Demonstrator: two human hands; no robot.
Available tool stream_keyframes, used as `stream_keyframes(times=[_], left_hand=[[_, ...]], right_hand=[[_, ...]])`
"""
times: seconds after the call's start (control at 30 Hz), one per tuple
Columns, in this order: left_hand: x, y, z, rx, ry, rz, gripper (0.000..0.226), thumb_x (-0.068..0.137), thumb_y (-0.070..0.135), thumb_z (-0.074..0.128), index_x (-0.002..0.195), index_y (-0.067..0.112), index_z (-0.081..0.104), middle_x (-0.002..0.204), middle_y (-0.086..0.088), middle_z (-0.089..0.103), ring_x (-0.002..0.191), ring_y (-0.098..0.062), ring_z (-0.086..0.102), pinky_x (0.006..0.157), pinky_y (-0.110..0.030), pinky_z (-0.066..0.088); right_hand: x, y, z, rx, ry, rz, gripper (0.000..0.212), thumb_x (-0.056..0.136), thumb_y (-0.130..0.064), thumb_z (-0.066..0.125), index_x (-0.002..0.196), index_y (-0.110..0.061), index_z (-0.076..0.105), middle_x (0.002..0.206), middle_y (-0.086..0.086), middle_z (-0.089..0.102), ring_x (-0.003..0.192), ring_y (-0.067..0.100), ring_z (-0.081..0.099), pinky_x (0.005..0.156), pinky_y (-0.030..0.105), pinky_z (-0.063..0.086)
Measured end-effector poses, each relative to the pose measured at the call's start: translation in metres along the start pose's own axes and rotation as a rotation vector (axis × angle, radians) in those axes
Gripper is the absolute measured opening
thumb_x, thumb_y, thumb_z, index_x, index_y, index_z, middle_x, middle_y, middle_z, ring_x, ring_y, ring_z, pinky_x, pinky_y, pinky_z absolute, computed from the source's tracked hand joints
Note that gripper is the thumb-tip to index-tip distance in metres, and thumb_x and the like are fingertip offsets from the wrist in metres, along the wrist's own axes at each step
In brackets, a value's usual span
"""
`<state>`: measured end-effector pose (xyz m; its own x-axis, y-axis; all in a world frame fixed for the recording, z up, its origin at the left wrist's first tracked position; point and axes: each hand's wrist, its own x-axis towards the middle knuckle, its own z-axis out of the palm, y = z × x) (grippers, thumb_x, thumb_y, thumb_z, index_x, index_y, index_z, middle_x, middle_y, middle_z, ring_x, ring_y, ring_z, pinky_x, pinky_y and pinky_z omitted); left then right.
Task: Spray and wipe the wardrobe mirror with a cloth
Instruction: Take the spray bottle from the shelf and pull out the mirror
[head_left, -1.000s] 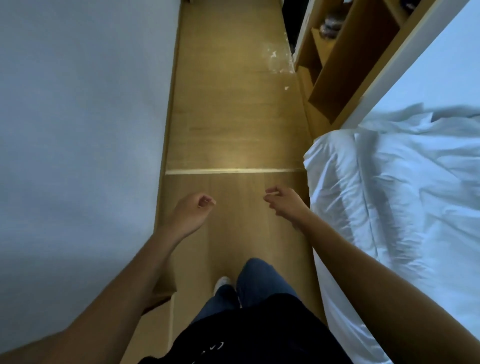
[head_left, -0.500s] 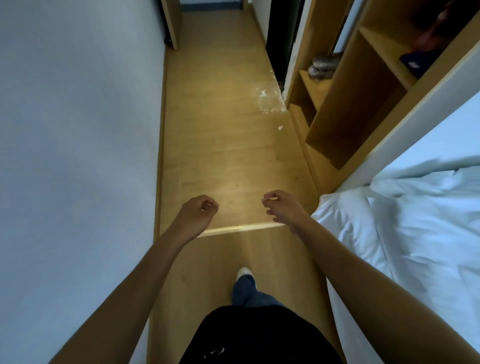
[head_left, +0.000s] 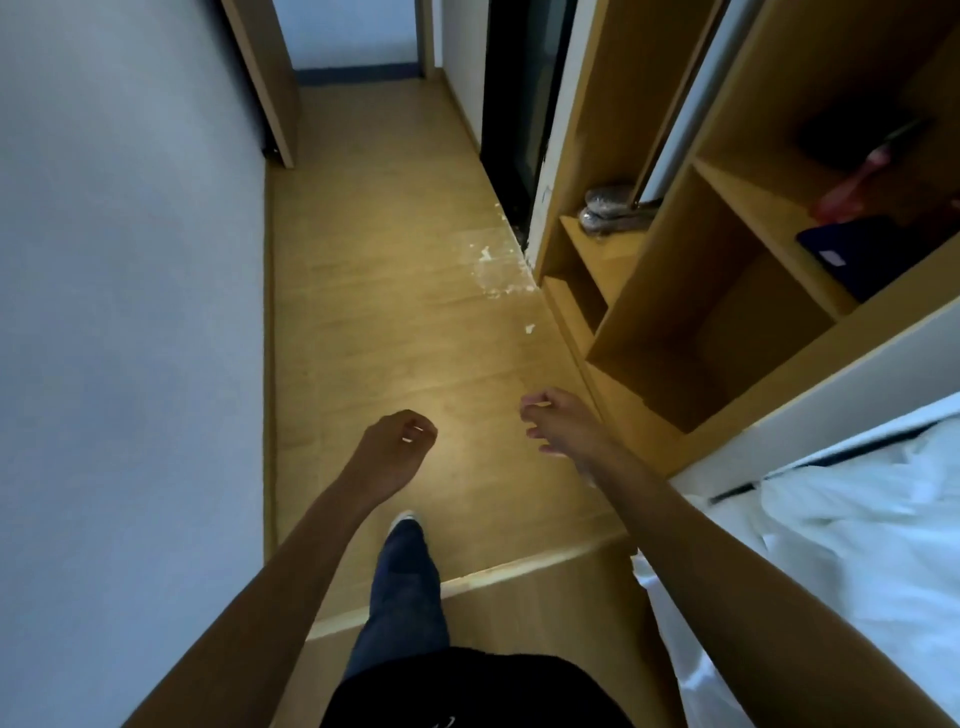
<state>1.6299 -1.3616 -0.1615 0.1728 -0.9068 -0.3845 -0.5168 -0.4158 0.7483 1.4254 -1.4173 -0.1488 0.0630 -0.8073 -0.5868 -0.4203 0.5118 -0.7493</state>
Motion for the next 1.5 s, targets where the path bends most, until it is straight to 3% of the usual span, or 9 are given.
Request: stream_keyframes(times=[0.17, 0.27, 0.5, 0.83, 1.03, 1.13, 1.3, 1.4, 1.5], left_hand=[[0.119, 0.035, -0.056, 0.078, -0.011, 0.058, 0.014, 0.092, 0.013, 0.052, 0.090, 0.014, 0.066, 0.097, -0.003, 0.066, 0.090, -0.019, 0.060, 0.067, -0.021, 0.039], [0.176, 0.054, -0.087, 0.124, -0.022, 0.100, 0.016, 0.093, 0.012, 0.050, 0.091, 0.014, 0.066, 0.090, 0.003, 0.063, 0.081, -0.013, 0.057, 0.056, -0.004, 0.034], [0.295, 0.101, -0.122, 0.113, -0.117, 0.177, 0.013, 0.092, 0.014, 0.053, 0.090, 0.016, 0.066, 0.084, 0.006, 0.063, 0.074, -0.006, 0.054, 0.056, -0.006, 0.035], [0.474, 0.222, -0.094, 0.125, -0.254, 0.306, 0.015, 0.096, 0.018, 0.053, 0.099, 0.014, 0.067, 0.091, 0.001, 0.063, 0.082, -0.010, 0.055, 0.066, -0.014, 0.038], [0.562, 0.308, -0.066, 0.194, -0.329, 0.414, 0.016, 0.096, 0.018, 0.052, 0.100, 0.013, 0.067, 0.099, 0.000, 0.066, 0.096, -0.016, 0.058, 0.071, -0.021, 0.040], [0.594, 0.339, -0.053, 0.215, -0.389, 0.458, 0.016, 0.096, 0.016, 0.051, 0.099, 0.014, 0.066, 0.101, -0.003, 0.066, 0.098, -0.017, 0.058, 0.068, -0.013, 0.039], [0.648, 0.384, -0.024, 0.283, -0.545, 0.541, 0.016, 0.096, 0.017, 0.052, 0.102, 0.014, 0.066, 0.106, -0.003, 0.065, 0.100, -0.015, 0.058, 0.069, -0.018, 0.043], [0.675, 0.418, -0.009, 0.337, -0.683, 0.660, 0.020, 0.096, 0.017, 0.052, 0.109, 0.008, 0.065, 0.105, -0.001, 0.062, 0.103, -0.016, 0.058, 0.080, -0.023, 0.042], [0.693, 0.453, -0.002, 0.343, -0.780, 0.777, 0.016, 0.096, 0.004, 0.048, 0.098, 0.000, 0.063, 0.086, -0.001, 0.058, 0.089, -0.017, 0.056, 0.067, -0.013, 0.038]], right_hand=[[0.080, -0.086, 0.006, 0.084, 0.090, 0.029, 0.025, 0.098, -0.024, 0.052, 0.119, -0.013, 0.057, 0.121, 0.009, 0.058, 0.107, 0.023, 0.058, 0.094, 0.039, 0.048], [0.118, -0.129, 0.009, 0.106, 0.125, 0.030, 0.024, 0.098, -0.024, 0.053, 0.118, -0.013, 0.058, 0.119, 0.010, 0.059, 0.106, 0.024, 0.058, 0.093, 0.039, 0.049], [0.204, -0.207, -0.005, 0.166, 0.205, 0.036, 0.024, 0.098, -0.025, 0.053, 0.119, -0.017, 0.058, 0.116, 0.005, 0.058, 0.105, 0.022, 0.058, 0.092, 0.039, 0.050], [0.351, -0.285, -0.101, 0.295, 0.360, -0.027, 0.019, 0.096, -0.026, 0.056, 0.114, -0.024, 0.060, 0.111, -0.002, 0.060, 0.098, 0.014, 0.059, 0.092, 0.038, 0.053], [0.413, -0.325, -0.171, 0.360, 0.496, -0.024, 0.016, 0.096, -0.026, 0.056, 0.111, -0.025, 0.060, 0.108, -0.002, 0.062, 0.094, 0.011, 0.060, 0.079, 0.029, 0.052], [0.431, -0.339, -0.200, 0.383, 0.577, 0.004, 0.013, 0.095, -0.027, 0.055, 0.108, -0.027, 0.060, 0.104, -0.003, 0.062, 0.093, 0.012, 0.060, 0.070, 0.025, 0.050], [0.461, -0.357, -0.239, 0.441, 0.709, 0.048, 0.015, 0.095, -0.030, 0.055, 0.109, -0.029, 0.060, 0.109, -0.001, 0.061, 0.102, 0.017, 0.059, 0.084, 0.034, 0.052], [0.475, -0.370, -0.256, 0.485, 0.842, 0.059, 0.021, 0.095, -0.027, 0.054, 0.116, -0.026, 0.059, 0.108, -0.002, 0.060, 0.104, 0.017, 0.058, 0.094, 0.039, 0.051], [0.481, -0.384, -0.265, 0.557, 0.958, 0.070, 0.019, 0.095, -0.024, 0.054, 0.113, -0.025, 0.058, 0.106, -0.001, 0.060, 0.104, 0.021, 0.059, 0.093, 0.041, 0.050]])
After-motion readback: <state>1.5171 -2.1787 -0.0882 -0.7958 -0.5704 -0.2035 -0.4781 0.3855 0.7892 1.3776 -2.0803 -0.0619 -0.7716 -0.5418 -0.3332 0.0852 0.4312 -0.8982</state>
